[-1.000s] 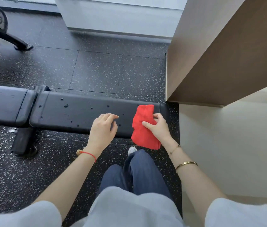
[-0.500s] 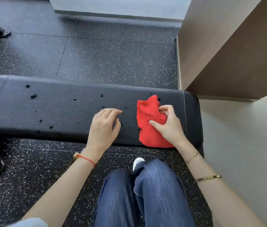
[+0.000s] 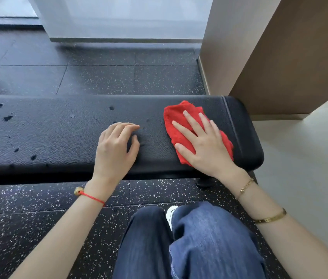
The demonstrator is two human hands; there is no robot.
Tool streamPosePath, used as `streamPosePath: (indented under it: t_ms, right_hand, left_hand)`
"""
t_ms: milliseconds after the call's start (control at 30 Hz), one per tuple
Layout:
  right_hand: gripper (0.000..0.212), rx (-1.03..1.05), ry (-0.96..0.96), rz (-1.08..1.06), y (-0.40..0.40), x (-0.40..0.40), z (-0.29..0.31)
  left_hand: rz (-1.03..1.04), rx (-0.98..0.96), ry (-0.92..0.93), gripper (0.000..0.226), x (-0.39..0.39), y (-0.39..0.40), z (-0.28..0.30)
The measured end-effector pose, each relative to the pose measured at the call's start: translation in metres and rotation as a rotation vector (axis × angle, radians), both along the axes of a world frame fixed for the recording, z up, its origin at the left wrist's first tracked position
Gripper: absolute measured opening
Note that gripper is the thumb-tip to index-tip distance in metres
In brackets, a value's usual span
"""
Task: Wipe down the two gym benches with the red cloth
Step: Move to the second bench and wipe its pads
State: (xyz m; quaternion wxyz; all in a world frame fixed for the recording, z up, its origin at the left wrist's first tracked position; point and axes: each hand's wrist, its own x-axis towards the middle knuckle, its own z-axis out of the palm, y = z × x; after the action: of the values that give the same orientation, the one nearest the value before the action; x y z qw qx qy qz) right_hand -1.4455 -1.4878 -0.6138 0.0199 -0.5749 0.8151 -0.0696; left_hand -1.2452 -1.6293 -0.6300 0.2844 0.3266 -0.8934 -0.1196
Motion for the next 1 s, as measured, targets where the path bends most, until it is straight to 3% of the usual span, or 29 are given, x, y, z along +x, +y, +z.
streamPosePath:
  t_ms: [133, 267, 400, 533, 633, 733, 867, 1000]
  right_hand:
    - [0.057, -0.039, 0.024, -0.052, 0.020, -0.001, -0.004]
    - [0.058, -0.030, 0.054, -0.255, 0.045, -0.028, -0.006]
    - [0.052, 0.025, -0.001, -0.375, 0.001, -0.051, -0.001]
    - [0.051, 0.041, -0.027, -0.244, -0.038, -0.024, -0.004]
    - [0.051, -0.019, 0.005, -0.108, -0.015, -0.007, -0.010]
    - [0.050, -0.040, 0.030, -0.174, 0.001, -0.035, -0.009]
    - [0.048, 0.015, -0.027, -0.405, -0.040, -0.073, 0.001]
    - [0.048, 0.034, -0.051, -0.233, -0.082, -0.037, -0.001]
  left_hand:
    - [-0.005, -0.019, -0.008, 0.022, 0.006, -0.005, -0.004]
    - [-0.025, -0.019, -0.002, 0.021, 0.005, -0.008, -0.010]
    - [-0.008, -0.011, 0.028, 0.022, 0.003, -0.010, -0.015]
    - [0.001, -0.015, 0.031, 0.024, 0.005, -0.011, -0.017]
    - [0.012, -0.019, 0.038, 0.025, 0.005, -0.012, -0.020]
    - [0.015, -0.026, 0.037, 0.025, 0.005, -0.012, -0.021]
    - [0.037, -0.038, 0.024, 0.025, 0.003, -0.011, -0.022]
    - [0.036, -0.031, 0.025, 0.025, 0.003, -0.011, -0.021]
